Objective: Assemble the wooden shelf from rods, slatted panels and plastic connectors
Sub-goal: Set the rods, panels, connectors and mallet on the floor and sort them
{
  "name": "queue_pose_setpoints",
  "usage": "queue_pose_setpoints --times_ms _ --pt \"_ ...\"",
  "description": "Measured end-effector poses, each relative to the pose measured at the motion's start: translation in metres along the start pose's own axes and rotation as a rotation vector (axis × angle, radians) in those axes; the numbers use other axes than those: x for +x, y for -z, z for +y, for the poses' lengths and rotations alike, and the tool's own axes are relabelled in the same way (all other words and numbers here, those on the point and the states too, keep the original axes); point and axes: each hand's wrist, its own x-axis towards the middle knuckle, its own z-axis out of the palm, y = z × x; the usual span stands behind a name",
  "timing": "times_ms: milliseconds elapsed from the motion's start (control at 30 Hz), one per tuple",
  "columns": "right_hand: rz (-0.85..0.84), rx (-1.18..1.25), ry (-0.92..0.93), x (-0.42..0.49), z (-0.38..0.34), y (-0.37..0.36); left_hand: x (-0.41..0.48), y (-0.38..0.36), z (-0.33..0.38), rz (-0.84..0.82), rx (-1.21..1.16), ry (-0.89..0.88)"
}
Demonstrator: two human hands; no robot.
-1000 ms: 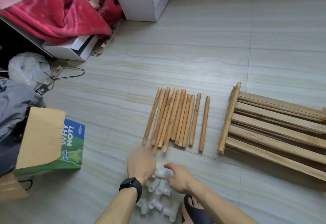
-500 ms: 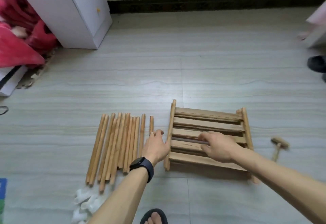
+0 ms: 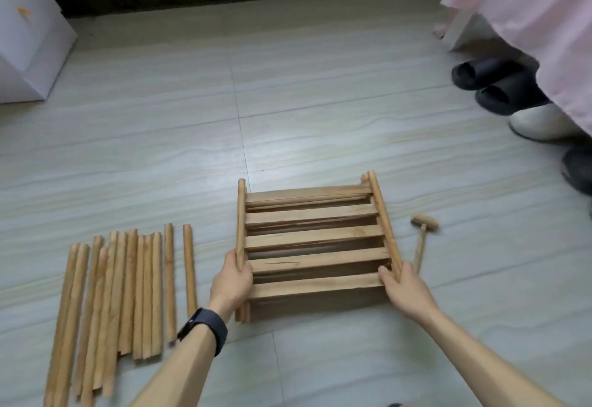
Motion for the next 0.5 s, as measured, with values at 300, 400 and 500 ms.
queue_pose_setpoints --times_ms 300,400,500 --pt "0.192 0.030 -0.204 0.010 0.067 0.045 -0.001 -0.058 0.059 -0.214 0.059 -0.124" --pt "0.263 0.068 -0.283 0.002 0.099 0.060 -0.007 -0.087 0.078 -0.303 0.098 -0.169" --pt "0.329 0.094 -0.385 -0.005 0.127 0.076 -0.017 -0.119 0.098 -0.410 0.121 -0.219"
